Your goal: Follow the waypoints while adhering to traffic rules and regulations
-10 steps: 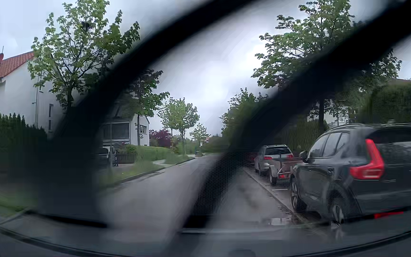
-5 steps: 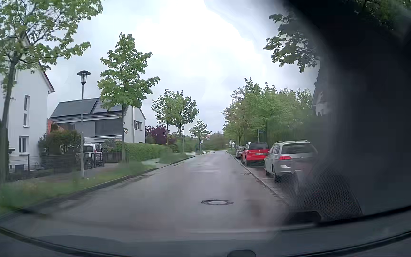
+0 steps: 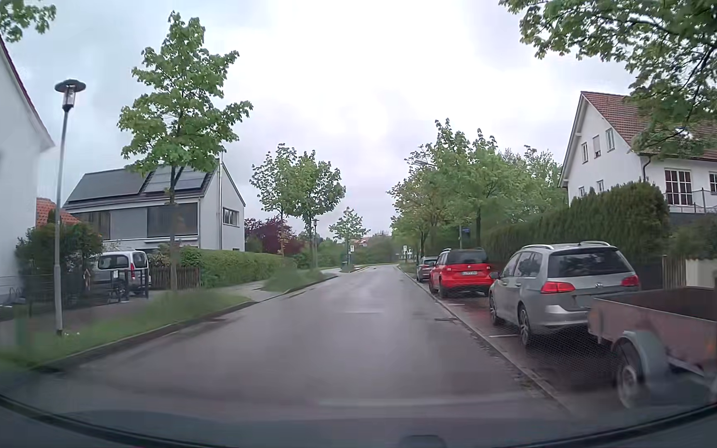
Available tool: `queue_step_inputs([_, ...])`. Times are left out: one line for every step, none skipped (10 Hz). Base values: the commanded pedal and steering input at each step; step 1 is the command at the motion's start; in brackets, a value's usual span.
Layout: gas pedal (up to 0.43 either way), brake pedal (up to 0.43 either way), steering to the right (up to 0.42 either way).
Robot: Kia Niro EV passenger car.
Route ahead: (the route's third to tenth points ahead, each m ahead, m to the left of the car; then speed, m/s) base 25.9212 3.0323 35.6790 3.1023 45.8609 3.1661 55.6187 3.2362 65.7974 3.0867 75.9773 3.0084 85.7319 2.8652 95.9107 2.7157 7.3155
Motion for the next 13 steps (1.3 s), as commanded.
queue_step_inputs([0.130, 0.000, -0.004])
queue_step_inputs([0.130, 0.000, -0.004])
queue_step_inputs([0.130, 0.000, -0.004])
queue_step_inputs([0.130, 0.000, -0.004])
queue_step_inputs([0.130, 0.000, -0.003])
queue_step_inputs([0.130, 0.000, -0.001])
queue_step_inputs([0.130, 0.000, 0.000])
queue_step_inputs([0.130, 0.000, 0.000])
queue_step_inputs([0.130, 0.000, 0.000])
queue_step_inputs([0.130, 0.000, 0.000])
queue_step_inputs([0.130, 0.000, 0.004])
queue_step_inputs([0.130, 0.000, 0.006])
queue_step_inputs([0.130, 0.000, 0.005])
